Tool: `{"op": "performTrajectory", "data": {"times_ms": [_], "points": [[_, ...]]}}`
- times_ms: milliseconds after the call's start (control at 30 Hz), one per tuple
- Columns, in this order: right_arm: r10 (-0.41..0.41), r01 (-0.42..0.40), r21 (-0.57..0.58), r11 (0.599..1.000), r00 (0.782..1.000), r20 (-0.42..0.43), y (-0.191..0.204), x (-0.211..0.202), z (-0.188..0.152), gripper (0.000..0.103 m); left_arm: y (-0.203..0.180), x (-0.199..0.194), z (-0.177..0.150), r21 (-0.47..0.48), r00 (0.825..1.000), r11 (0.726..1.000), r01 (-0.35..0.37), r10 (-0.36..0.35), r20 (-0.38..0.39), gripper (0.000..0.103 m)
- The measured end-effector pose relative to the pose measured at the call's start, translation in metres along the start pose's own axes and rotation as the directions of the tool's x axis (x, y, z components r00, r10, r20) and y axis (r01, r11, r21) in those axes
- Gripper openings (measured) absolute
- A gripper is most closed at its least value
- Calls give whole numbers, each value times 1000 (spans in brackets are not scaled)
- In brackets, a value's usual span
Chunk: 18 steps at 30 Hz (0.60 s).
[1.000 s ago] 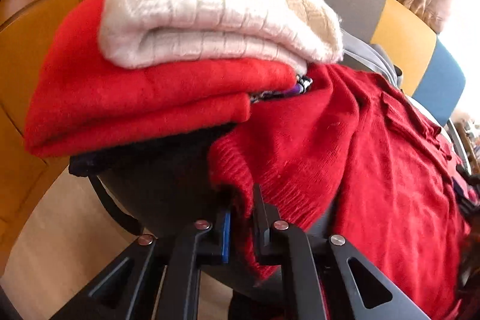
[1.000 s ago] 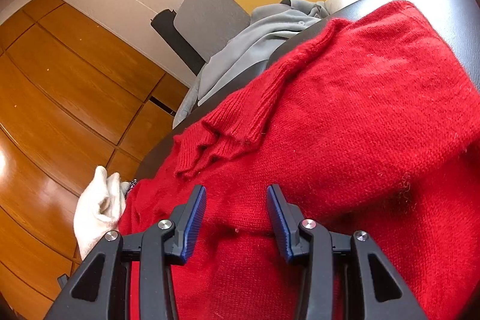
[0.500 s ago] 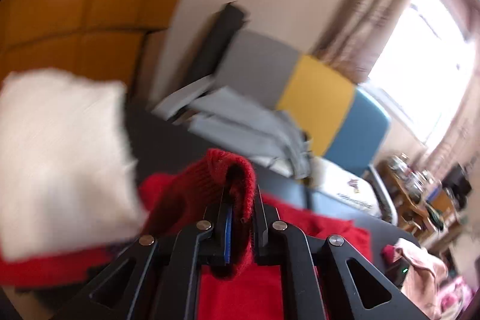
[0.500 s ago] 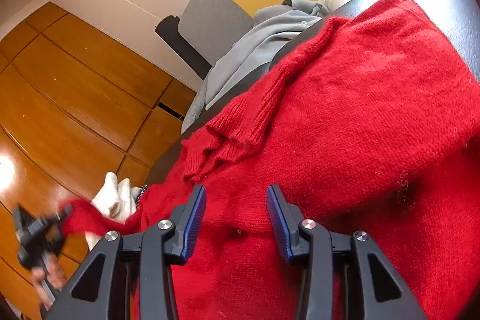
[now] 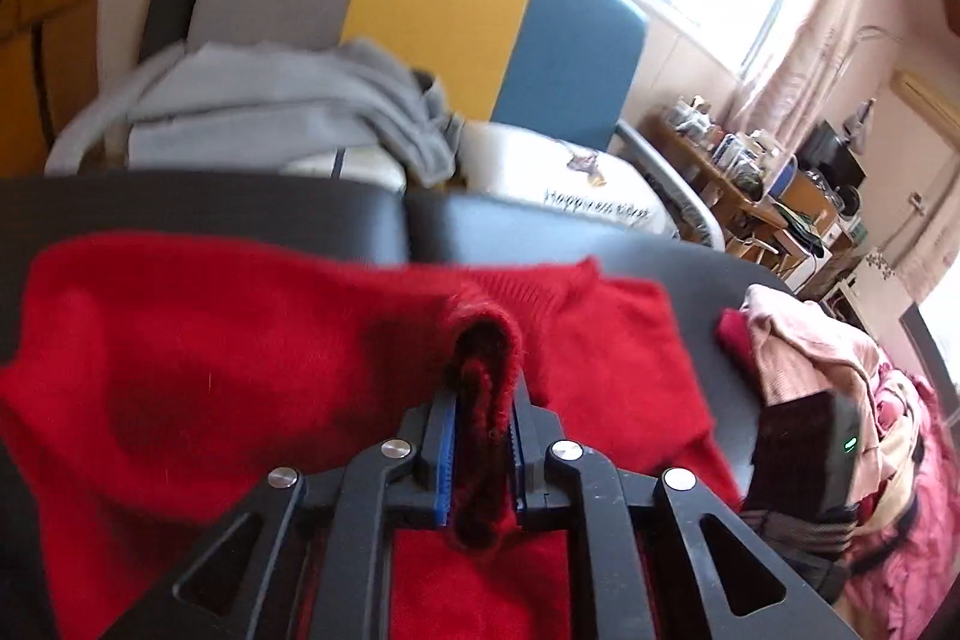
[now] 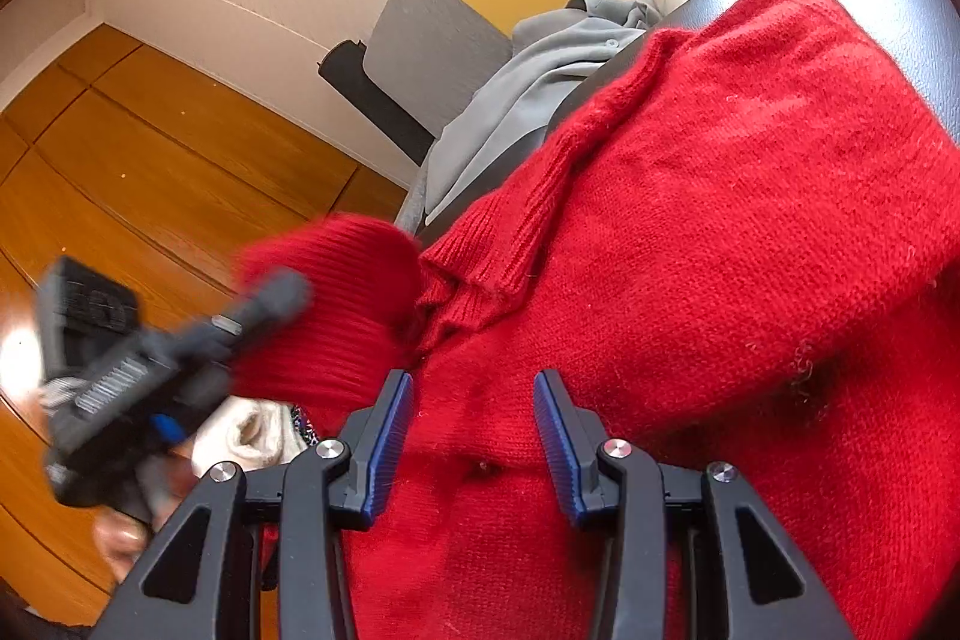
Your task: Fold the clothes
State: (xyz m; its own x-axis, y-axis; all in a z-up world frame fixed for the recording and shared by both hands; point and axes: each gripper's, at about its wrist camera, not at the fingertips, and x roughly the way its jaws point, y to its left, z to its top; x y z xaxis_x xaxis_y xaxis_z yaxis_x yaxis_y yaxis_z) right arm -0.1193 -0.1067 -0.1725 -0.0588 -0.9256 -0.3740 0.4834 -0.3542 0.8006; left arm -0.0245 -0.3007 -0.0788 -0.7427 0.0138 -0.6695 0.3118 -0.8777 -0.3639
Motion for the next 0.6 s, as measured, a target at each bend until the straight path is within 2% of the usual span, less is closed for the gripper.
{"op": "performTrajectory", "data": {"times_ms": [167,300,367,433,467,533,567,600], "points": [[-2,2,2,1000,1000,2,0,0,1,43,45,-40,-32,-118,996,993,-20,31,85,38],[-17,17,6,1000,1000,1,7,4,2,43,83,-59,-68,-213,991,975,-59,82,102,45],[-107,105,-35,994,993,-47,18,9,4,40,97,-59,-85,-234,991,968,-88,109,79,45],[-223,216,-96,972,972,-71,37,13,4,40,111,-59,-102,-254,989,960,-117,135,54,45],[-292,282,-136,950,954,-62,51,13,3,42,116,-59,-108,-263,989,958,-114,133,57,45],[-395,382,-320,867,918,25,94,14,-11,42,124,-60,-117,-280,990,957,-81,109,85,45],[-426,414,-415,810,902,67,115,17,-19,42,125,-60,-119,-280,990,957,-75,104,92,45],[-466,450,-537,714,877,115,137,26,-34,42,124,-59,-120,-274,990,959,-76,105,93,45]]}}
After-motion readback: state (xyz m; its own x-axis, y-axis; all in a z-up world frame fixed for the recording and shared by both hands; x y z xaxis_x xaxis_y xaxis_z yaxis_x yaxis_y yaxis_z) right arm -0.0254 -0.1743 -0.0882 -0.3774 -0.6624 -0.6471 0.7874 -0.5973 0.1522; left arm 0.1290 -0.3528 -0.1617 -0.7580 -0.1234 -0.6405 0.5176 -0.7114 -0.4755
